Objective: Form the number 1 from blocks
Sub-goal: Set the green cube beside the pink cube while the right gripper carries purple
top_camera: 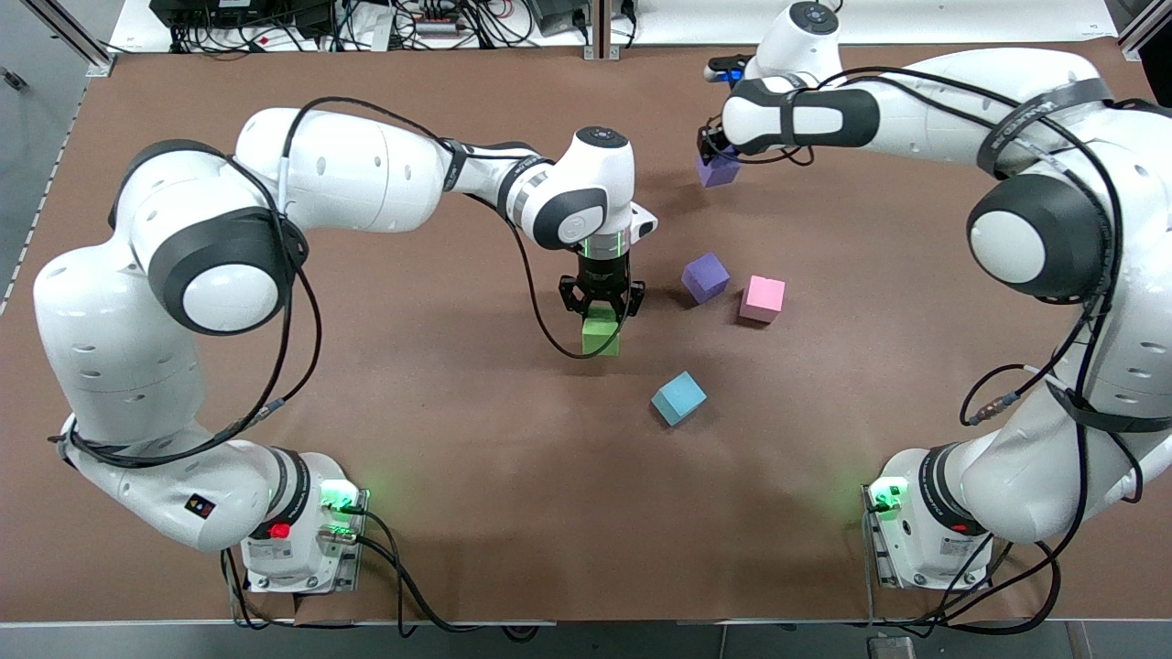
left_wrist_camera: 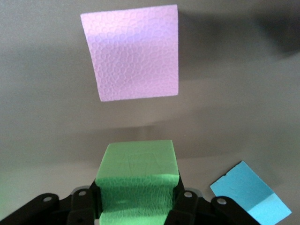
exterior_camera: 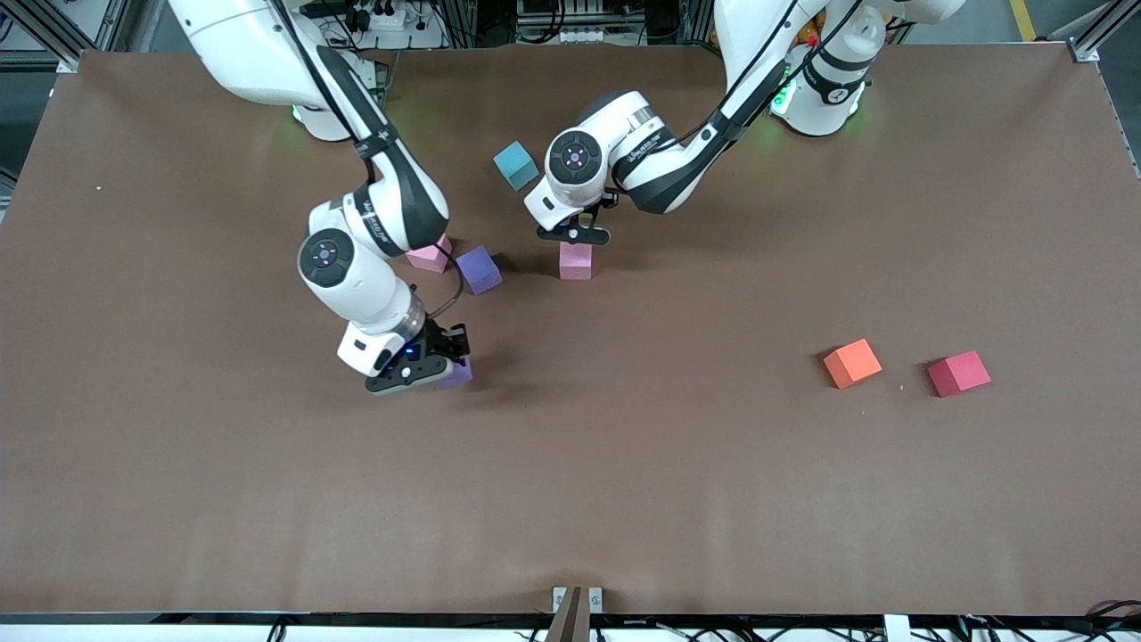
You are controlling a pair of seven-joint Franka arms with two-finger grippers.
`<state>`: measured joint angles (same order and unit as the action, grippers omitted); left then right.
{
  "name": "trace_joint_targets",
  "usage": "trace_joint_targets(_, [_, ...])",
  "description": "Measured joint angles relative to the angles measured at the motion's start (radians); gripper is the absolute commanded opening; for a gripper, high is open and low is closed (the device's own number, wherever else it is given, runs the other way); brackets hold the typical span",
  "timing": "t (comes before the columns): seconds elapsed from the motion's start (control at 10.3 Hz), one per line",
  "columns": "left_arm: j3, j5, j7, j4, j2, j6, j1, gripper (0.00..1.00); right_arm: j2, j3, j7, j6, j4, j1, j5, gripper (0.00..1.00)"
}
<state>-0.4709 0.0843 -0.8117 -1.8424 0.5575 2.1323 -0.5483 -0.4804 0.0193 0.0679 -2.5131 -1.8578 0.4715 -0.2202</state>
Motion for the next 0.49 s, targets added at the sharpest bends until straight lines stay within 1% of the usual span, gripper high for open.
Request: trace_joint_targets(0.49, [0.009,-0.001,-0.107,0.000,0.032,0.106,-0.001,0.00,-0.001,0.018,0.001,-0.001,0.013,-0.002,-0.010,0.42])
